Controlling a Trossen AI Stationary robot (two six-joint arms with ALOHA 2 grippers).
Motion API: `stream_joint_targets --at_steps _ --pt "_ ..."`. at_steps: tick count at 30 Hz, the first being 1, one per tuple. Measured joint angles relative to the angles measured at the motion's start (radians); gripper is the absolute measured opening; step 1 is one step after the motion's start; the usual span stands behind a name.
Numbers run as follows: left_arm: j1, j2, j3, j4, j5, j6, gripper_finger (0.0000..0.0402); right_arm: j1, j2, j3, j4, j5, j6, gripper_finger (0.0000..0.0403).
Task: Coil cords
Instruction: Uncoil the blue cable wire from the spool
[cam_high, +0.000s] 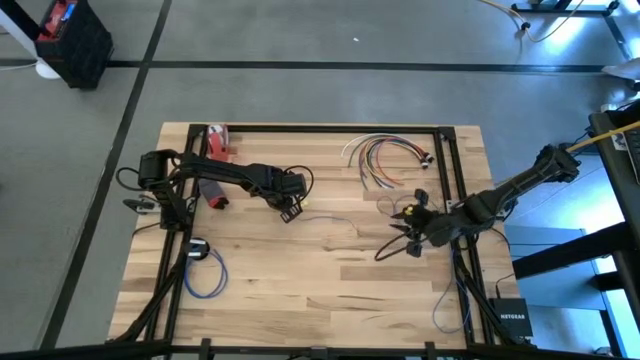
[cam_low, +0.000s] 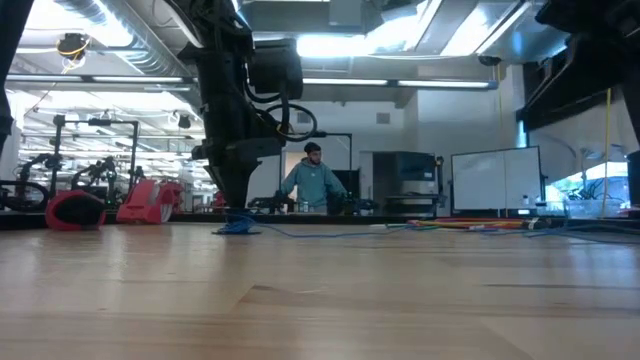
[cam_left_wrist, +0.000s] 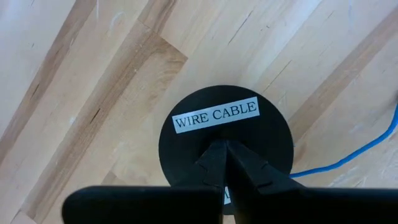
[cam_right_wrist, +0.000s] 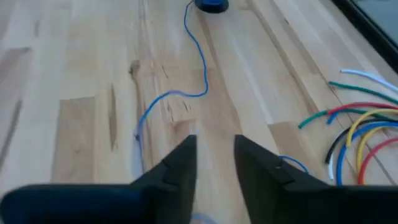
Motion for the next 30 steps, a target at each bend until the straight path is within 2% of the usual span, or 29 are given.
stream_joint_targets --at_steps 4,6,11,16,19,25,30 --pt "0.000 0.000 0.000 0.000 0.000 -0.003 0.0000 -0.012 0.100 0.000 0.149 0.035 -0.072 0.0157" --pt "0.000 0.000 0.000 0.000 0.000 -0.003 0.0000 -0.032 0.159 0.000 0.256 0.016 -0.151 0.0173" --pt "0.000 0.000 0.000 0.000 0.000 -0.003 0.0000 -0.138 0.347 0.000 0.582 -0.126 -0.343 0.0183" --pt "0.000 0.000 0.000 0.000 0.000 -0.001 0.0000 -0.271 0.569 0.000 0.909 -0.282 -0.392 0.0183" --pt "0.000 0.000 0.000 0.000 0.000 0.001 0.0000 -0.336 0.701 0.011 1.054 -0.339 -0.408 0.0183" --pt "0.000 0.000 0.000 0.000 0.000 0.001 0.0000 -0.416 0.938 0.143 1.102 -0.398 -0.415 0.0184" --pt "0.000 0.000 0.000 -0.001 0.000 0.001 0.0000 -0.455 1.088 0.280 1.102 -0.407 -0.419 0.0184"
